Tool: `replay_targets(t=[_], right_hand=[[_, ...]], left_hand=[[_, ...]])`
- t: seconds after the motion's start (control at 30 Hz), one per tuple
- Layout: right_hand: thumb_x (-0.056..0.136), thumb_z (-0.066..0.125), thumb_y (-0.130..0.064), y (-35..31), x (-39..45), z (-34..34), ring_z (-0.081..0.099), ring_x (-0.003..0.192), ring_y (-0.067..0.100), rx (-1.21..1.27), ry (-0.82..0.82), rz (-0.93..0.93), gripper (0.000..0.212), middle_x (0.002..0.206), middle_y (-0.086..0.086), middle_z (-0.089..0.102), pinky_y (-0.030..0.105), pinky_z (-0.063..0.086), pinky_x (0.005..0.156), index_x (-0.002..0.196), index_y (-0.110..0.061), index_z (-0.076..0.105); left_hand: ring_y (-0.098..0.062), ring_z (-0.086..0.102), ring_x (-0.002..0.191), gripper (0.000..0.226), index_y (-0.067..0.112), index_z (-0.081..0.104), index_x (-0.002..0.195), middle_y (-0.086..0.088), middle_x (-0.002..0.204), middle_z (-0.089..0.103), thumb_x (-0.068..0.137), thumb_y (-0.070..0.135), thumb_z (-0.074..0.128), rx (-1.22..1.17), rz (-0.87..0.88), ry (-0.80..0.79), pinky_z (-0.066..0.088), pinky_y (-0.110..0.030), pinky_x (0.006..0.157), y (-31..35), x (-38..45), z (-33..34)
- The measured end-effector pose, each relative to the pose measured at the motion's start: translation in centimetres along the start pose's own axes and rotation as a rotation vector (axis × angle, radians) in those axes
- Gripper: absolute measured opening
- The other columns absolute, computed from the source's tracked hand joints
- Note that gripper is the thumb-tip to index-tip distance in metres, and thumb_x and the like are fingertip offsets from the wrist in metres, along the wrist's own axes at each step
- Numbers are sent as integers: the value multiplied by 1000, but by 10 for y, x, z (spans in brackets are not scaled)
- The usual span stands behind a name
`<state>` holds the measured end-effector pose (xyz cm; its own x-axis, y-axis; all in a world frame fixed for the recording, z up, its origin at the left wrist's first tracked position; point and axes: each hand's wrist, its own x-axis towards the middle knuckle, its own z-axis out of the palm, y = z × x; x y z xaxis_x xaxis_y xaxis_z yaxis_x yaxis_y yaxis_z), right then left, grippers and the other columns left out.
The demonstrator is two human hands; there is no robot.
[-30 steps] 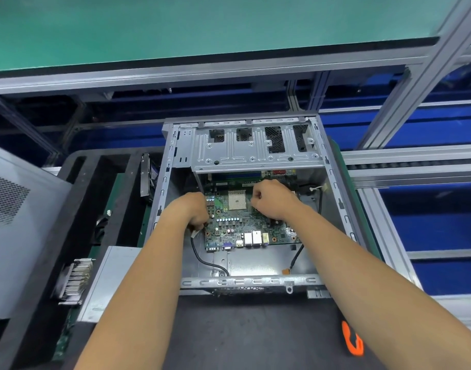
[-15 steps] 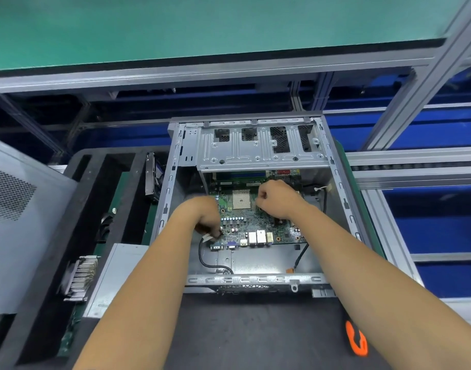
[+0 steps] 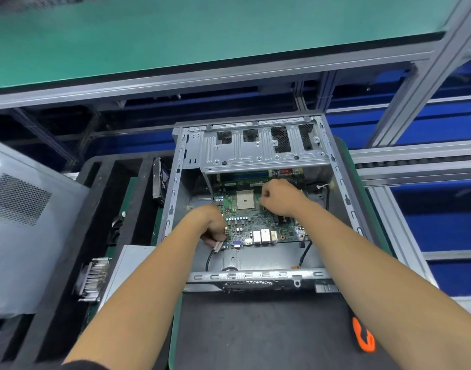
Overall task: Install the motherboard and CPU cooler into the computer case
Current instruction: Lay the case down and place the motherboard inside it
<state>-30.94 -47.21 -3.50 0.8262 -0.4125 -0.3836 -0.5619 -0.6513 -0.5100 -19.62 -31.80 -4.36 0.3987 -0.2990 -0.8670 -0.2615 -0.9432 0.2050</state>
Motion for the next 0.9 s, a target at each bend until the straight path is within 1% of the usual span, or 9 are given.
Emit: replay_targets(t=[0.07,0.13,0.2,0.3,0.33,0.4,0.5,0.63,0.9], right_hand=[[93,54,-21,0,1,1,45,65,21,-1,-4,-1,21,75,10,53,31,37,61,81,-5,60],[92,54,-19,0,1,2,42,65,20,-1,-10,-5,19,74,9,51,31,36,62,77,-8,57],[91,54,-18,-1,1,2,41,65,20,3,-12,-12,18,73,9,49,31,35,61,75,-11,52],[92,54,-18,-1,0,2,41,65,20,5,-13,-20,18,73,9,48,31,34,61,74,-12,51],[92,55,-19,-1,0,2,41,64,20,5,-13,-21,19,73,9,48,31,35,61,74,-12,52],[92,56,-20,-2,0,2,42,63,21,5,-14,-24,21,72,9,50,30,37,60,73,-11,53],[92,56,-19,-4,-1,1,43,61,21,6,-13,-27,22,70,8,51,29,38,57,73,-10,54],[92,55,-17,-4,-1,2,44,60,21,5,-15,-30,24,68,8,52,29,40,58,69,-10,52],[93,54,-18,-4,0,6,46,61,21,-33,-25,-32,25,71,9,54,28,38,57,69,-11,51]], left_hand=[[-25,61,74,32,-13,50,123,-22,107,61,93,-2,52,-39,4,12,51,-41,95,1,1,1],[-22,63,68,36,-13,46,126,-23,115,62,92,-4,54,-76,15,21,55,-41,86,2,1,2],[-19,65,64,41,-13,43,129,-24,119,61,91,-5,55,-98,27,28,56,-36,78,3,1,4],[-15,66,52,41,-15,42,129,-24,123,59,91,-5,55,-92,30,36,57,-29,67,3,-1,4],[-15,66,52,41,-15,42,129,-24,125,58,91,-5,54,-89,31,33,57,-27,65,3,-1,4],[-17,66,58,37,-16,44,125,-24,126,57,91,-5,53,-85,30,20,57,-24,59,4,-3,5],[-20,66,63,33,-16,48,121,-25,123,58,91,-6,54,-89,28,12,57,-23,55,4,-5,4],[-17,66,49,34,-16,49,121,-27,116,61,90,-6,55,-103,26,12,55,-20,49,4,-2,4],[-14,64,43,31,-13,52,119,-23,98,64,89,-5,56,-151,25,24,54,-19,45,4,-4,2]])
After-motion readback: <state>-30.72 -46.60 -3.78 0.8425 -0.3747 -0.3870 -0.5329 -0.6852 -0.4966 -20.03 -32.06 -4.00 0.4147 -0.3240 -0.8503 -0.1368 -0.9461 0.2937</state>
